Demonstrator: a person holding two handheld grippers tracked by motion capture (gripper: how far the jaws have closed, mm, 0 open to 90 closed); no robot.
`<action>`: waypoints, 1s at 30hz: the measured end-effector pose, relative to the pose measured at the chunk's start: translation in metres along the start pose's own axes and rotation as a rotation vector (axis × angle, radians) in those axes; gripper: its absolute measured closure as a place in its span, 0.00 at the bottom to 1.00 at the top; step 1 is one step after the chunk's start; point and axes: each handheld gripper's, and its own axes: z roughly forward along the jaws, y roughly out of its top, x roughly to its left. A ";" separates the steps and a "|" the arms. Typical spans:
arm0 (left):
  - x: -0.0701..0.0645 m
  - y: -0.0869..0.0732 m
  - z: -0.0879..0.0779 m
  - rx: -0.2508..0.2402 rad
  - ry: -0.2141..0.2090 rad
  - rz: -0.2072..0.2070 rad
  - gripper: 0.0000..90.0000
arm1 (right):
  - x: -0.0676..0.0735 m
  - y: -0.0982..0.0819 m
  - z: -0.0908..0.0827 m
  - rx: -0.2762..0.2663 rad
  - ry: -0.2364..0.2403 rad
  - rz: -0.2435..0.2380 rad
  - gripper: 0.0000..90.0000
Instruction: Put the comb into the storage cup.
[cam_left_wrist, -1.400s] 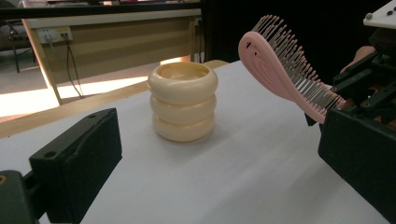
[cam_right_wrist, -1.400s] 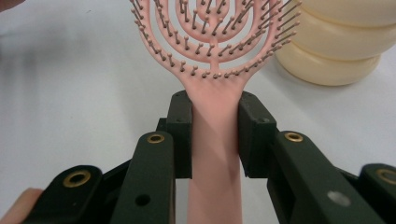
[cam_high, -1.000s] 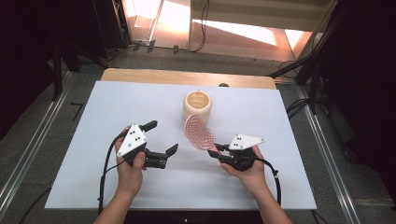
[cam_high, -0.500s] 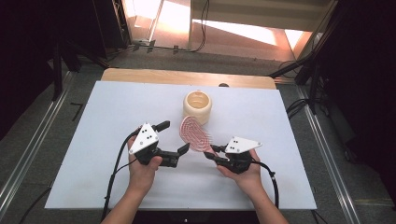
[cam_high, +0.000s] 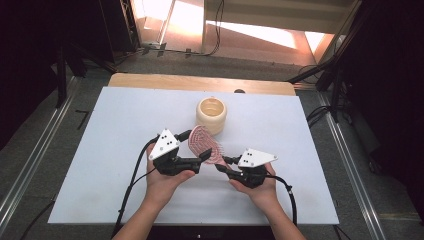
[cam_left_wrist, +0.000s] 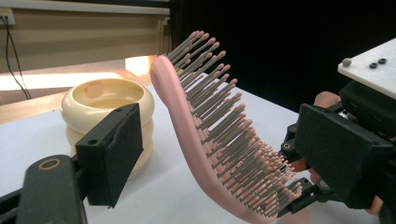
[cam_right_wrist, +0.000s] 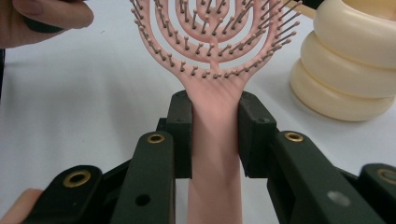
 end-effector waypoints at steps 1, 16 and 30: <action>-0.001 0.000 0.002 0.008 0.003 -0.008 0.20 | 0.000 0.000 0.000 -0.003 -0.001 -0.005 0.75; -0.007 -0.001 0.010 0.013 0.010 -0.066 0.41 | 0.012 0.000 0.002 -0.058 -0.051 -0.025 0.75; -0.008 -0.001 0.014 0.026 -0.004 -0.126 0.61 | 0.017 -0.002 0.005 -0.087 -0.117 -0.001 0.75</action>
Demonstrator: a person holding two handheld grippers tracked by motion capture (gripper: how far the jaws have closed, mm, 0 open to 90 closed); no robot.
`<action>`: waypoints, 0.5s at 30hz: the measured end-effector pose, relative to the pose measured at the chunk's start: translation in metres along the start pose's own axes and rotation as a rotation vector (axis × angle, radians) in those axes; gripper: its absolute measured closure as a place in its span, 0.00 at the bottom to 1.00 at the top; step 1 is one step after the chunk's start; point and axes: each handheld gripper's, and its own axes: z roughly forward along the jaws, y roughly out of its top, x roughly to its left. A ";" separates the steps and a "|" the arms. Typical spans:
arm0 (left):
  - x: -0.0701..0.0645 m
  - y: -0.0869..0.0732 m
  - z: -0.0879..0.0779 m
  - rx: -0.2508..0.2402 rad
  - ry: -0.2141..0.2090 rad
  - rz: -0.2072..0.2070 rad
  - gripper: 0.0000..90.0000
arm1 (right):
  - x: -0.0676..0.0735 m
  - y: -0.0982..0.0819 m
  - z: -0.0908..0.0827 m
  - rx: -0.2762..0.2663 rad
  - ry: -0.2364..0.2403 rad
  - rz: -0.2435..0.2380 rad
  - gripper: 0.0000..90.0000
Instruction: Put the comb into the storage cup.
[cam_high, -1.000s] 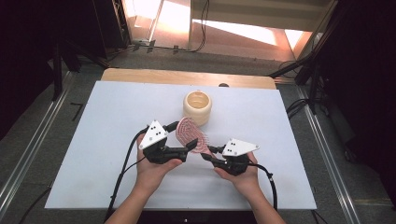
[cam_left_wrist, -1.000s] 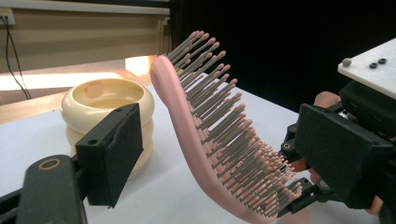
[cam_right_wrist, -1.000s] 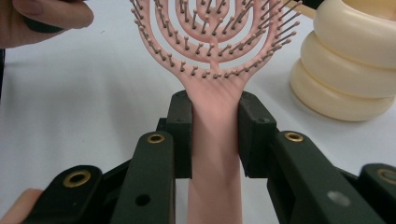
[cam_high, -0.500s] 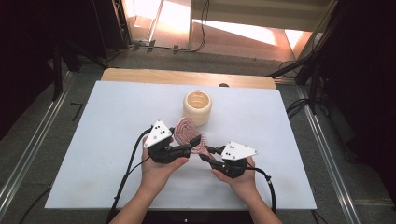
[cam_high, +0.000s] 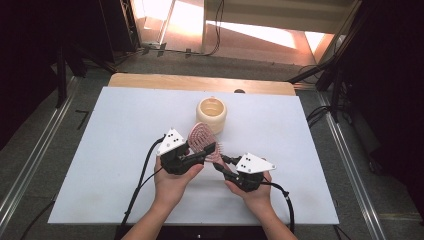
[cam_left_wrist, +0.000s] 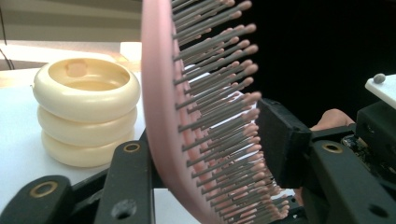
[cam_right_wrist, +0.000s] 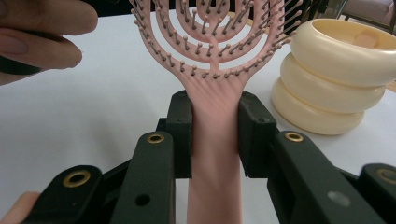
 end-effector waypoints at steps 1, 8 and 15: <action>0.001 0.000 0.000 0.002 -0.004 -0.004 0.62 | 0.000 0.000 0.000 -0.001 -0.001 0.001 0.75; 0.004 0.002 0.000 -0.007 -0.077 -0.051 0.72 | 0.003 -0.001 0.004 0.006 -0.018 -0.002 0.74; 0.007 0.008 -0.002 -0.013 -0.097 -0.039 0.73 | -0.002 0.004 0.000 -0.028 0.013 0.032 0.47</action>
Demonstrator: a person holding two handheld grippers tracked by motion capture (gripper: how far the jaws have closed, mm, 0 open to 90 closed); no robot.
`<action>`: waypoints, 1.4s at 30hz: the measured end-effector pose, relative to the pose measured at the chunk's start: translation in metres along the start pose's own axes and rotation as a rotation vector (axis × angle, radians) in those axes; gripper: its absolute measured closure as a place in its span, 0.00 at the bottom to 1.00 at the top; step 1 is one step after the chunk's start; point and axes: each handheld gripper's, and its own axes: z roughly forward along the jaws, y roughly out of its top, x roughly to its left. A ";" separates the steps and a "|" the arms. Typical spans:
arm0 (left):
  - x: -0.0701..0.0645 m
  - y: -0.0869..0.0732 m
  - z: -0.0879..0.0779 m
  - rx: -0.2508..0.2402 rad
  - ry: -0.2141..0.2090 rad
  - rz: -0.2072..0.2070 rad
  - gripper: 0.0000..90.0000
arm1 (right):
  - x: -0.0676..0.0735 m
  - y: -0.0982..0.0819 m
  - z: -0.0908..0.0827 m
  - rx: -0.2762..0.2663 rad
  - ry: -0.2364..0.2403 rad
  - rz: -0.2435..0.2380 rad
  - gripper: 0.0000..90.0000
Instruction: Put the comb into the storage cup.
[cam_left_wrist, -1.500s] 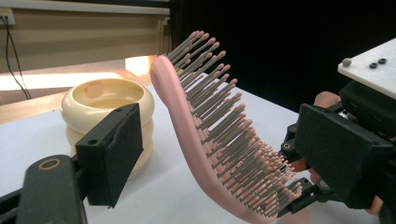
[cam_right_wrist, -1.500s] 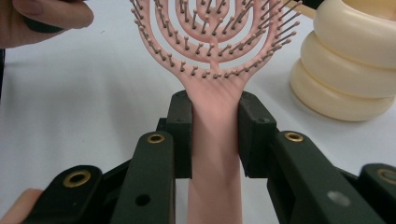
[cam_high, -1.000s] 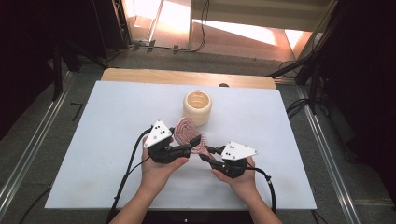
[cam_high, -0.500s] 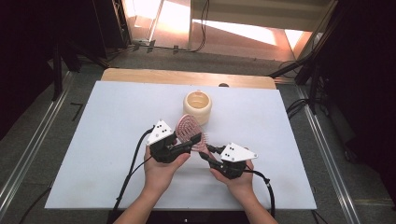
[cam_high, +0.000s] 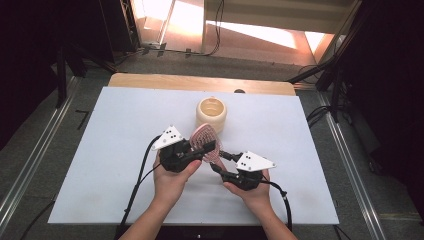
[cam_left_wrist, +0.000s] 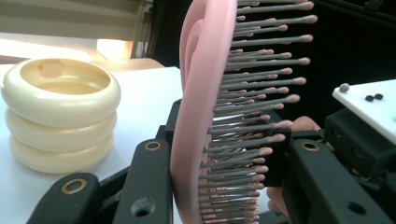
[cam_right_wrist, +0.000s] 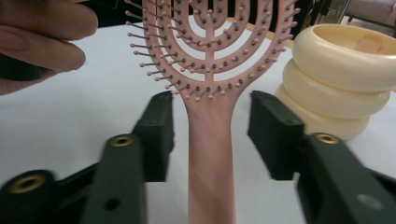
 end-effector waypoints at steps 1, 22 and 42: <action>0.000 0.001 0.000 -0.001 -0.003 0.005 0.73 | -0.001 0.000 -0.001 -0.004 0.001 0.008 0.44; 0.008 0.014 -0.008 -0.031 0.005 0.042 0.73 | -0.027 -0.004 -0.030 -0.073 0.048 0.120 0.00; 0.017 0.022 -0.016 -0.041 0.011 0.057 0.73 | -0.046 -0.020 -0.062 -0.061 -0.045 0.122 0.00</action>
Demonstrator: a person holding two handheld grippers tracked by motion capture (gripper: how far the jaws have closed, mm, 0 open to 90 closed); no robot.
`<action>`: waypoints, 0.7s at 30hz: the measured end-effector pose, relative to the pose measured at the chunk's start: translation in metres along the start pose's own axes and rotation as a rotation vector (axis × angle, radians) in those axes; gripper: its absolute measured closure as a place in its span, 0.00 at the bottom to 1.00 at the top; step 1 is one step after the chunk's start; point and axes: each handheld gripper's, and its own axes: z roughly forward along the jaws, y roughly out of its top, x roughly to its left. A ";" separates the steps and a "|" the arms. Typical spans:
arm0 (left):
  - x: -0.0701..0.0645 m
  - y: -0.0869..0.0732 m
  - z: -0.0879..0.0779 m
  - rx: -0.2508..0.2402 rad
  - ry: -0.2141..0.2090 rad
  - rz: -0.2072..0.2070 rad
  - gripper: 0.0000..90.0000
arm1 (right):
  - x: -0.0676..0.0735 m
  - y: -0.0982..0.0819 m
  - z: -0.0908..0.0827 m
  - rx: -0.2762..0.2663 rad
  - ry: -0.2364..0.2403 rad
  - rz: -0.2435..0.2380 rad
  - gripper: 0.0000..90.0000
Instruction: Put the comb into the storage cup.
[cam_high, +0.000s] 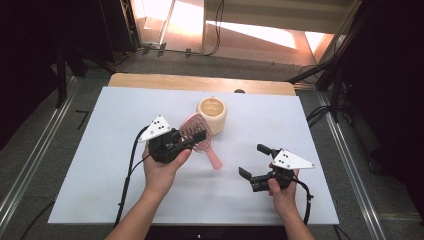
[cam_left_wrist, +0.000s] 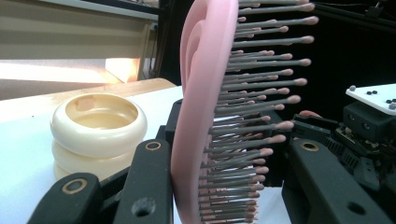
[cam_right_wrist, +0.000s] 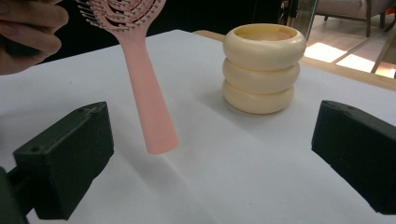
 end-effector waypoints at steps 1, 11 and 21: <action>0.001 0.001 0.000 -0.001 0.000 0.002 0.73 | -0.001 -0.001 -0.002 0.003 -0.005 -0.002 0.00; 0.004 0.006 -0.002 -0.005 0.004 0.007 0.73 | -0.013 -0.009 -0.021 0.004 -0.058 0.010 0.00; 0.007 0.011 -0.001 -0.014 0.006 0.010 0.73 | -0.020 -0.018 -0.038 0.012 -0.100 0.012 0.00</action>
